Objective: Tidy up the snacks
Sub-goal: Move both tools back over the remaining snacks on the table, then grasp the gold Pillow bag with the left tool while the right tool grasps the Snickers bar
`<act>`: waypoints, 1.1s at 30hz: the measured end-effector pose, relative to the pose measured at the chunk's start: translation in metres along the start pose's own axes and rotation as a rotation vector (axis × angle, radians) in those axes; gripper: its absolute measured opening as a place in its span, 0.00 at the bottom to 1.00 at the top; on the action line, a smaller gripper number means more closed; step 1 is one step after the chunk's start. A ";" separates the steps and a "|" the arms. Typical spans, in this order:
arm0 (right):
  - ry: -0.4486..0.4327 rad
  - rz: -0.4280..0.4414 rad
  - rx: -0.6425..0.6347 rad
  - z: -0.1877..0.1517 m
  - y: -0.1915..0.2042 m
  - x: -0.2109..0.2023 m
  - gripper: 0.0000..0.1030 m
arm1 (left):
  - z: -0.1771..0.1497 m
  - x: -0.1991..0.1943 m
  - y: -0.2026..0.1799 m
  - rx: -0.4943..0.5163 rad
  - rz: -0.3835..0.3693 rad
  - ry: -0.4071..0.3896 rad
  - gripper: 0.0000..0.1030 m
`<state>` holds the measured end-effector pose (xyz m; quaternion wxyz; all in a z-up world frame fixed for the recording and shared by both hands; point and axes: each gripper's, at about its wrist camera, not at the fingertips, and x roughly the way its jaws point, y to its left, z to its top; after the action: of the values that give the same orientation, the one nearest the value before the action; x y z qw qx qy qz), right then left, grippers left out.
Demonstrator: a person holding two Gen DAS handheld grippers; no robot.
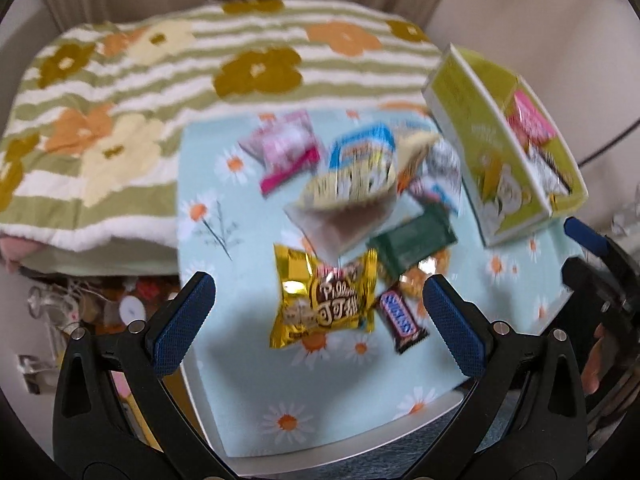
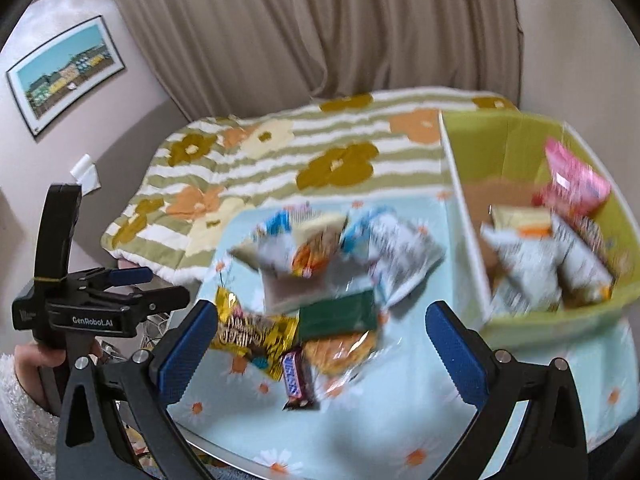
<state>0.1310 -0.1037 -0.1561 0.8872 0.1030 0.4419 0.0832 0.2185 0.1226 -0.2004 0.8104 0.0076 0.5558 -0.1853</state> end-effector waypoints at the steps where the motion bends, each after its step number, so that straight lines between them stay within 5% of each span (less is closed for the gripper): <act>1: 0.013 -0.015 0.005 -0.008 0.004 0.007 1.00 | -0.001 0.007 0.000 0.008 -0.009 0.015 1.00; 5: 0.057 -0.068 -0.010 -0.035 0.018 0.030 1.00 | -0.007 0.038 0.002 0.027 -0.046 0.073 1.00; 19: 0.136 -0.086 -0.137 -0.091 0.043 0.098 0.64 | -0.014 0.111 0.002 0.052 -0.048 0.176 0.99; 27: 0.124 -0.114 -0.216 -0.095 0.054 0.104 0.54 | -0.015 0.123 0.003 0.047 -0.078 0.193 0.65; 33: 0.124 -0.121 -0.257 -0.096 0.058 0.099 0.48 | -0.016 0.120 0.002 0.052 -0.073 0.188 0.62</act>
<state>0.1099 -0.0139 -0.2735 0.8674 -0.0438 0.4871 0.0917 0.2427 0.0924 -0.3155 0.7468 0.0258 0.6243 -0.2276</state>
